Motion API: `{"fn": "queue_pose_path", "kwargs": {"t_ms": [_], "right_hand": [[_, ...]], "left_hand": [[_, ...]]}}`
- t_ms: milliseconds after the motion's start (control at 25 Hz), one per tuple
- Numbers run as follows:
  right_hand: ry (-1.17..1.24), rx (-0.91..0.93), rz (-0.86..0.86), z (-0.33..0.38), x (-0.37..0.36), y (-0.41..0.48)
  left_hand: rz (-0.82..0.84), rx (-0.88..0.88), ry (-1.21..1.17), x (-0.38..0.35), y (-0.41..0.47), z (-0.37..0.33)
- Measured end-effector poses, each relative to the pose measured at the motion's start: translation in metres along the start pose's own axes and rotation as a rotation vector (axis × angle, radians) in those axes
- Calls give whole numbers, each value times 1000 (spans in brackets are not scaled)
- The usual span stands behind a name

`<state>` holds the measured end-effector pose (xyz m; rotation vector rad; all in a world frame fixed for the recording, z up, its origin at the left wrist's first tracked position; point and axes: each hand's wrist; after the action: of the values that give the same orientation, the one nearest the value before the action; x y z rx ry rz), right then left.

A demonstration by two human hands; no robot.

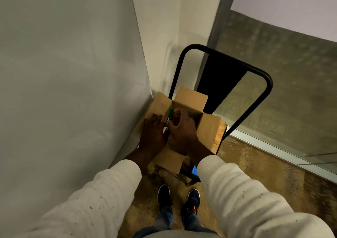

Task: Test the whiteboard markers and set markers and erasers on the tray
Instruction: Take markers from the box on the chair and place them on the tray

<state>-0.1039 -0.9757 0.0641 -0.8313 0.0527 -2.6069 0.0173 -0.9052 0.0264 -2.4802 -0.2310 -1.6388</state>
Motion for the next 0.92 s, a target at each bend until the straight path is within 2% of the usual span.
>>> {"fn": "queue_pose_path", "kwargs": {"t_ms": [160,280,360,520,680,800,920], "right_hand": [[11,52,48,-3,4,-11],[-287,145,98,-17,5,-13],[-425,146,124,-28,1,-10],[-518,20,173,-40,-14,-4],[-561,-176,295,-51,-34,14],[-708,-208,368,-58,-46,26],[-728,-278,437,-59,-50,41]], "left_hand": [[-49,63,-77,3,0,-10],[-63,104,-69,2,-3,-2],[-51,122,-76,2,-6,5],[-31,136,-77,2,-12,14],[-7,147,-105,2,-15,17],[-19,128,-134,1,-16,18],[-18,121,-148,-3,-16,23]]}}
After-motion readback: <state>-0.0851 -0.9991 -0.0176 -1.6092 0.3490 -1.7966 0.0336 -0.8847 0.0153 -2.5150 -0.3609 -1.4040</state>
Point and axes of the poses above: each hand's wrist, its own y-axis towards the middle knuckle, its own x-axis out of the back of the hand, z = x × y, and after that the axes turned 1 degree about -x, right-handed
